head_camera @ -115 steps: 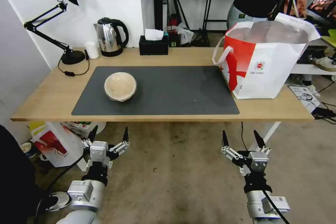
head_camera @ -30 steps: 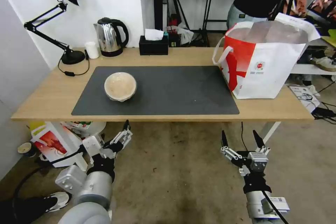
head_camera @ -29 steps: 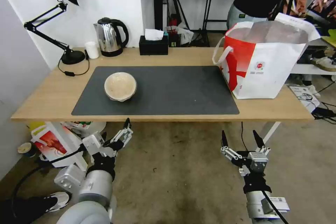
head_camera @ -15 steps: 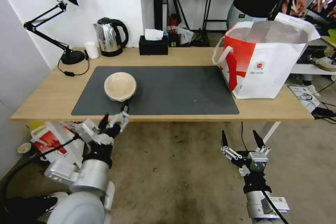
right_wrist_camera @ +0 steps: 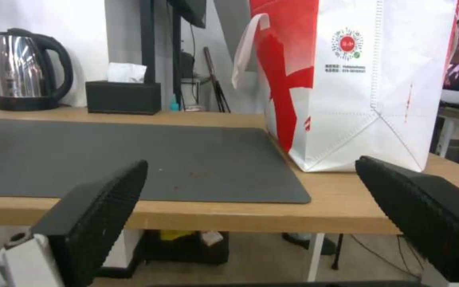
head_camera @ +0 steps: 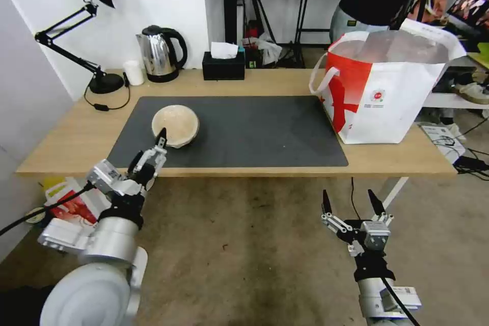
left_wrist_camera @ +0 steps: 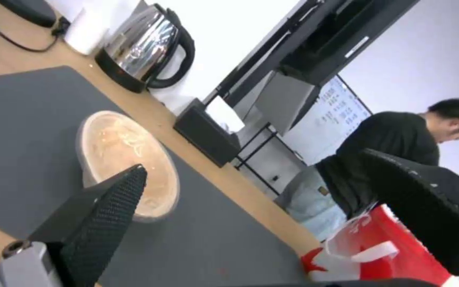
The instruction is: Pick up the trash from the table and place it into the takeout bag.
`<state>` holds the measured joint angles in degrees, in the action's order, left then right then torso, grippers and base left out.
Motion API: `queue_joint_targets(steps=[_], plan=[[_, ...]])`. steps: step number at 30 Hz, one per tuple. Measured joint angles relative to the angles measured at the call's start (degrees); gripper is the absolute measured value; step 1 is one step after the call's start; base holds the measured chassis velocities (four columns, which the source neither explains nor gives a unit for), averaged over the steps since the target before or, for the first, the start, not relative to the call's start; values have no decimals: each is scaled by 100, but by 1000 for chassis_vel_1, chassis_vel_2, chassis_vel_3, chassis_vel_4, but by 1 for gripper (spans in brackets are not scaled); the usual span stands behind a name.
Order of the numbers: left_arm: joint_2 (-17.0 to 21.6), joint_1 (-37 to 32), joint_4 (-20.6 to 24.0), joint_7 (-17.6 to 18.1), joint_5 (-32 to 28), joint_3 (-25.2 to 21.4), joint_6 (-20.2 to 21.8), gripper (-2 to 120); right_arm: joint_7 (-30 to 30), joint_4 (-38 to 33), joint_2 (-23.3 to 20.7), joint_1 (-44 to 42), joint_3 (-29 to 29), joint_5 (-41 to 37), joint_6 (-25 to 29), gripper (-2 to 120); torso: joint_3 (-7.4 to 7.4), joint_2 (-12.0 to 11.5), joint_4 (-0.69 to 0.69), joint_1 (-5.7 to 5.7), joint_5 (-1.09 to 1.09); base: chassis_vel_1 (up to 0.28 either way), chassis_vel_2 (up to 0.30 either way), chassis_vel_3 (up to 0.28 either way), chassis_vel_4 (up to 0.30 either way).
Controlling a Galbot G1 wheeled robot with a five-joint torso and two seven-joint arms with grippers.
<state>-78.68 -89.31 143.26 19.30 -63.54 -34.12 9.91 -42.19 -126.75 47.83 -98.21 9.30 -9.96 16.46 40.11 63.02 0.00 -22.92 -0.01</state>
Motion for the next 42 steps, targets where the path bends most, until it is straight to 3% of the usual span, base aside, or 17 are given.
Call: queue_joint_targets(steps=[9,13,21,25,27,42], plan=[[394,475,-31,367,-1310,-397,221,100,0,0,0,1,0,0,0,100,0,0,0,0,0,0,0,0,0],[509,634,-110,543,-1574,-504,312,100,0,0,0,0,0,0,0,100,0,0,-1,0,0,0,0,0,0],[673,773,-234,916,-1656,-610,588,100,0,0,0,1,0,0,0,100,0,0,0,0,0,0,0,0,0],[807,838,-261,1215,-1655,-711,838,100,0,0,0,0,0,0,0,100,0,0,0,0,0,0,0,0,0],[992,914,-309,1567,-1635,-792,1066,100,0,0,0,1,0,0,0,100,0,0,0,0,1,0,0,0,0],[1297,1674,-871,2000,-2115,-498,1103,100,0,0,0,0,0,0,0,100,0,1,0,0,0,0,0,0,0]])
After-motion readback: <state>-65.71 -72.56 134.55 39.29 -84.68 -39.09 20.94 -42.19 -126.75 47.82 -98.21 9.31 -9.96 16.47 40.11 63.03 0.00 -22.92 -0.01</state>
